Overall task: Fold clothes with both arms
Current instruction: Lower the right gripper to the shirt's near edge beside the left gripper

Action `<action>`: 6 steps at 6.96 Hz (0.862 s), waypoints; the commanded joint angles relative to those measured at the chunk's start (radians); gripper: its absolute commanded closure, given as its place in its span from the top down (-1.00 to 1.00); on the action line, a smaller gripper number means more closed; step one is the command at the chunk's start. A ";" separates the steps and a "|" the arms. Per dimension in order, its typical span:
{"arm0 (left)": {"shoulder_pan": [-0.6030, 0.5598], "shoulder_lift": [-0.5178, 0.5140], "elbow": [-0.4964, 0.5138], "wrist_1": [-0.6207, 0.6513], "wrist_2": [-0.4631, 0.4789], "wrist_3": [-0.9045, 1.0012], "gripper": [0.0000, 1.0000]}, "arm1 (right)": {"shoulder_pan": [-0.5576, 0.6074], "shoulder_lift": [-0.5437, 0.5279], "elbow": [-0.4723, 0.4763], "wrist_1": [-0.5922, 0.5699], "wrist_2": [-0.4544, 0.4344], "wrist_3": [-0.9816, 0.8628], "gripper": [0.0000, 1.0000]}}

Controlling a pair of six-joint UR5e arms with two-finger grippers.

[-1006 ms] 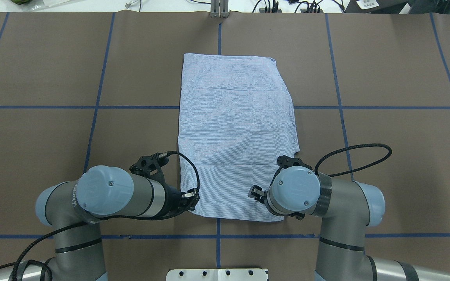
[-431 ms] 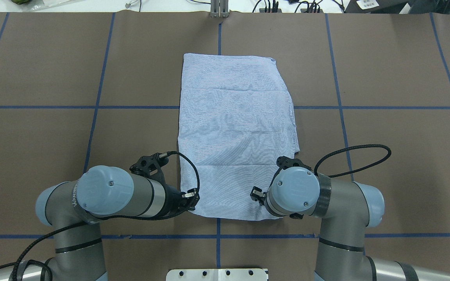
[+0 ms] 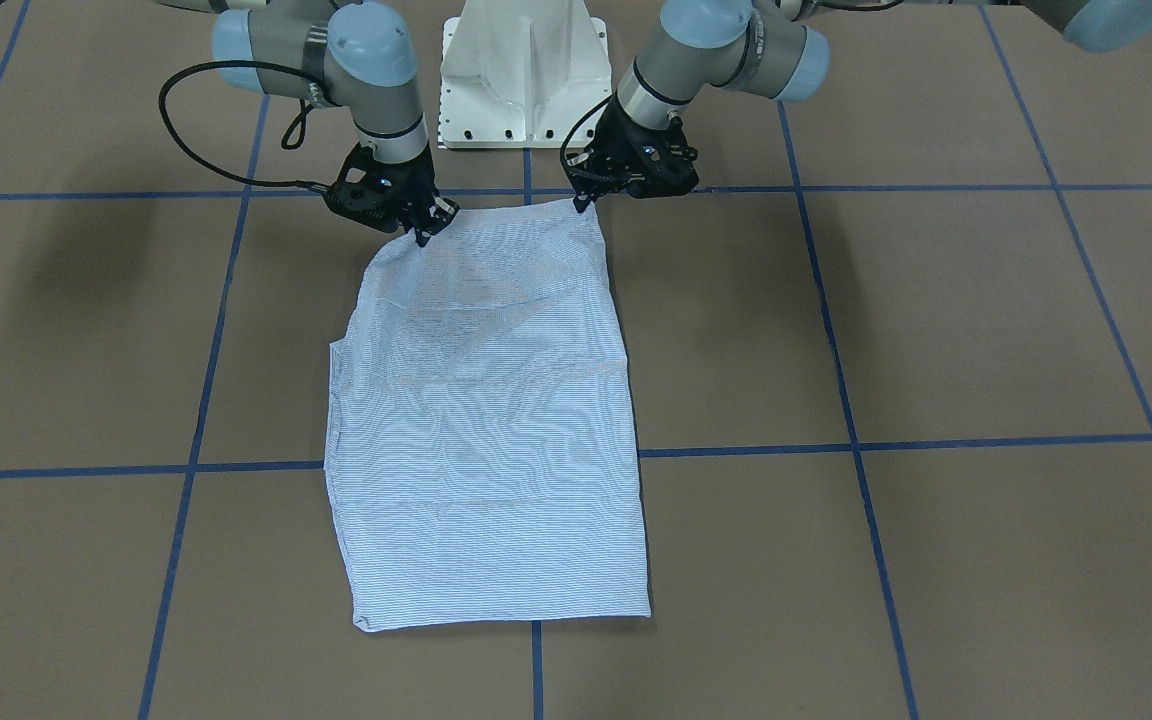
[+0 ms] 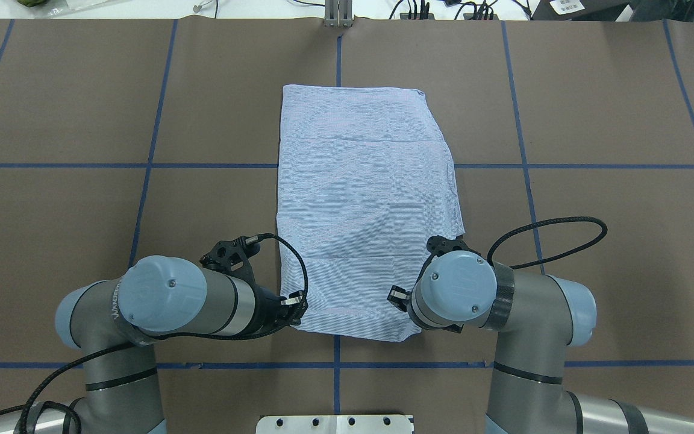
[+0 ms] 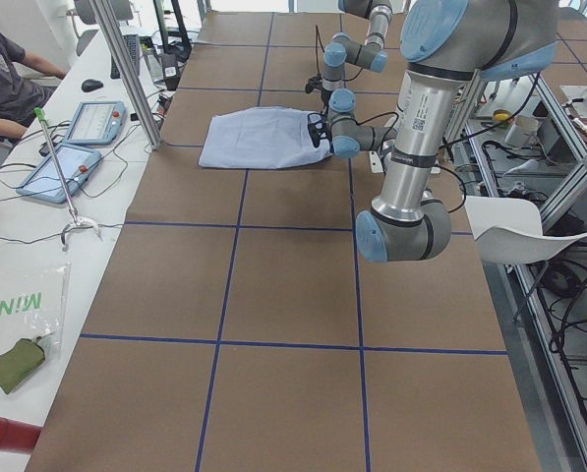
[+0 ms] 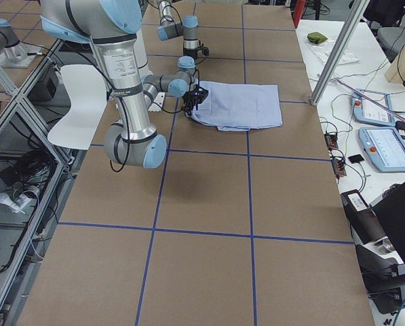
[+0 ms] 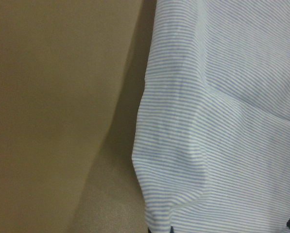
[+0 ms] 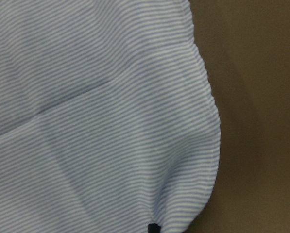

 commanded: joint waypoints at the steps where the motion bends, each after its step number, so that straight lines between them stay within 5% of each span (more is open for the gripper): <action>1: -0.002 0.001 -0.009 0.000 0.000 0.000 -1.00 | 0.016 0.001 0.033 0.000 0.020 0.001 -0.91; 4: -0.006 0.008 -0.064 0.002 -0.008 -0.002 -1.00 | 0.028 -0.003 0.101 0.003 0.029 0.007 -1.00; 6: -0.006 0.039 -0.191 0.073 -0.011 -0.003 -1.00 | 0.031 -0.019 0.165 0.012 0.104 -0.005 -1.00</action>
